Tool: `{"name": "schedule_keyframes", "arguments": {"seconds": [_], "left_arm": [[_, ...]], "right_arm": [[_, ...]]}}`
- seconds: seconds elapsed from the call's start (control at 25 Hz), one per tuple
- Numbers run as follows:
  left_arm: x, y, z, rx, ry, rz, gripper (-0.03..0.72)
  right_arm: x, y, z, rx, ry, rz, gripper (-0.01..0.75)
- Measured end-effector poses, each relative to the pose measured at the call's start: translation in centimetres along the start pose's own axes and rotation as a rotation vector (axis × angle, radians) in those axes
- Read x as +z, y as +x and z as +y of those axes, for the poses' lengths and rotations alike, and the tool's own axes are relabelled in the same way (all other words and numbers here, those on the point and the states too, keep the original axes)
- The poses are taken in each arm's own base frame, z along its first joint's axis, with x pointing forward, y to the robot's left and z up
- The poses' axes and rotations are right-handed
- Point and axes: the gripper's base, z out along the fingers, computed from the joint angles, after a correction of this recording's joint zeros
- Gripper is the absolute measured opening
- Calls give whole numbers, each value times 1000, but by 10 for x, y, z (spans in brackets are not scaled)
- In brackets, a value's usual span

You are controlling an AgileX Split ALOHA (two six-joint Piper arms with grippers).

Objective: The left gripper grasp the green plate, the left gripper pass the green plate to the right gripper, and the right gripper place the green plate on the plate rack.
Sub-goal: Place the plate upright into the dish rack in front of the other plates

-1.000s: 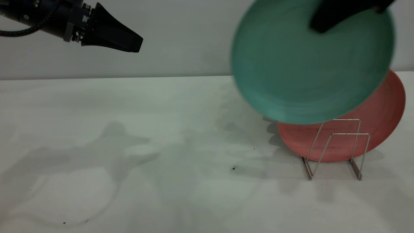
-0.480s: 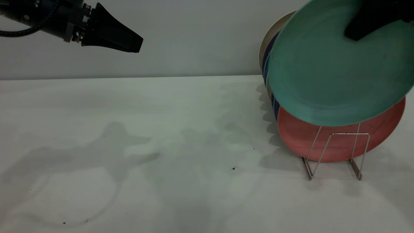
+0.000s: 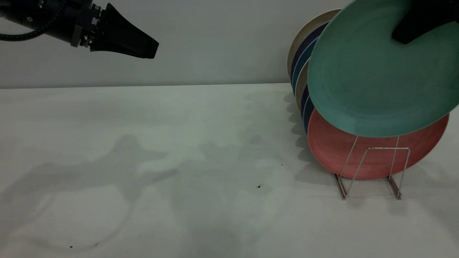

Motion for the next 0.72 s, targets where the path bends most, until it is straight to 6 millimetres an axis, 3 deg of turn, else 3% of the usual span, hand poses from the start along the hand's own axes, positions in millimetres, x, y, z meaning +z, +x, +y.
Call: {"name": "schedule_keyframes", "arguments": {"seconds": [0.52, 0.72], "left_arm": [[0, 0, 0, -4, -1, 0, 585], [0, 0, 0, -4, -2, 0, 585]], "right_arm": [[24, 9, 2, 14, -59, 9, 148], [25, 9, 2, 12, -64, 8, 148]]}}
